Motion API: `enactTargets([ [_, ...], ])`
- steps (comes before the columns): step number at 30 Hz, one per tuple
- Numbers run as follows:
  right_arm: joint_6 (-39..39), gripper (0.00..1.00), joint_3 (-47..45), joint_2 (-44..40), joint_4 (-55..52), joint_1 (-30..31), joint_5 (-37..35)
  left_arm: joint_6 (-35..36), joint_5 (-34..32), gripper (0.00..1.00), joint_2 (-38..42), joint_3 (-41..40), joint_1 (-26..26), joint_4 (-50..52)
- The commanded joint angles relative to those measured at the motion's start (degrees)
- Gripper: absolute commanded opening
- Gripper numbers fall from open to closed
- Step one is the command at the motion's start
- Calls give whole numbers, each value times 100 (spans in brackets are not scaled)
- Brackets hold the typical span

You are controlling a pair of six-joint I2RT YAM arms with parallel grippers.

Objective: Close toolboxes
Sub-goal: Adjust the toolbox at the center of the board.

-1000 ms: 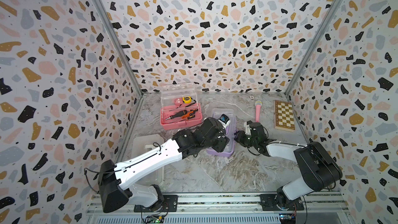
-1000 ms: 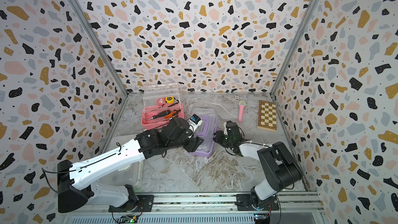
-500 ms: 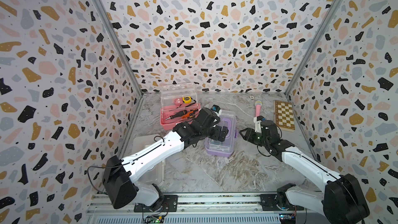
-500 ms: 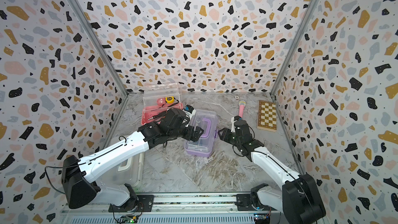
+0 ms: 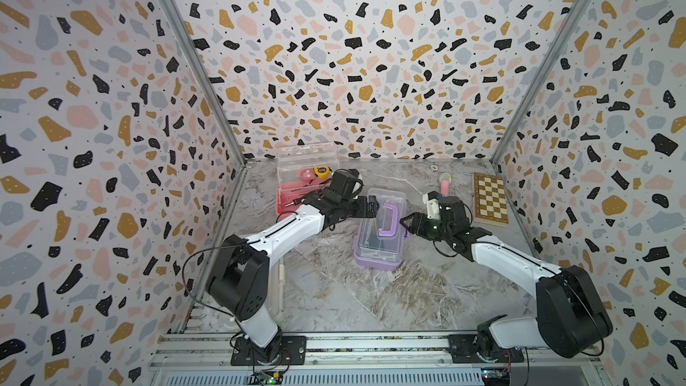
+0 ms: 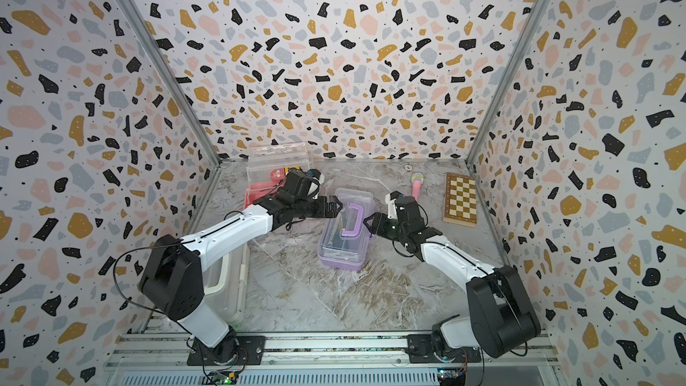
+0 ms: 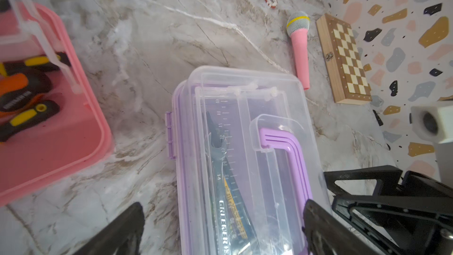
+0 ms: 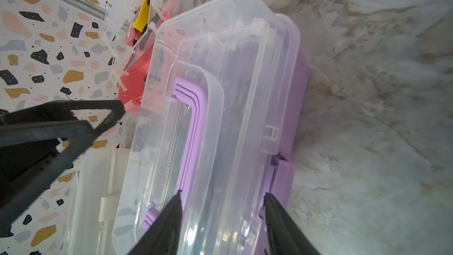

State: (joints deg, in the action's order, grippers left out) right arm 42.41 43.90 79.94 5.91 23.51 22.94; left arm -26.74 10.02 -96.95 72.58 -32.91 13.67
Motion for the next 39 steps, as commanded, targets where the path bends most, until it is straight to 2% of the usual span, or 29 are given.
enactTargets([
  [1, 102, 56, 283, 127, 490, 94, 271, 44, 283, 99, -307, 299, -10, -286],
  [5, 127, 54, 297, 316, 612, 215, 346, -40, 572, 99, -667, 371, 3, -549],
  [12, 223, 45, 152, 531, 851, 622, 424, -124, 1087, 96, -824, 125, 56, -739],
  [21, 333, 44, 36, 461, 1049, 1384, 457, -247, 1167, 95, 168, -1077, 64, -848],
  [28, -332, 46, 9, -26, 460, 1543, 578, 63, 951, 97, 575, -1281, 134, -469],
  [31, -917, 51, -19, -354, -239, 1543, 334, 165, 941, 98, 610, -1243, 216, -382],
  [34, -1514, 53, -38, -706, -1127, 1543, -206, 201, 964, 99, 501, -1067, 289, -383],
  [37, -1714, 56, -146, -1006, -1700, 1526, -975, 293, 1148, 99, 237, -705, 294, -358],
  [39, -1804, 59, -225, -1152, -1926, 1525, -1186, 296, 1306, 99, 78, -513, 302, -364],
])
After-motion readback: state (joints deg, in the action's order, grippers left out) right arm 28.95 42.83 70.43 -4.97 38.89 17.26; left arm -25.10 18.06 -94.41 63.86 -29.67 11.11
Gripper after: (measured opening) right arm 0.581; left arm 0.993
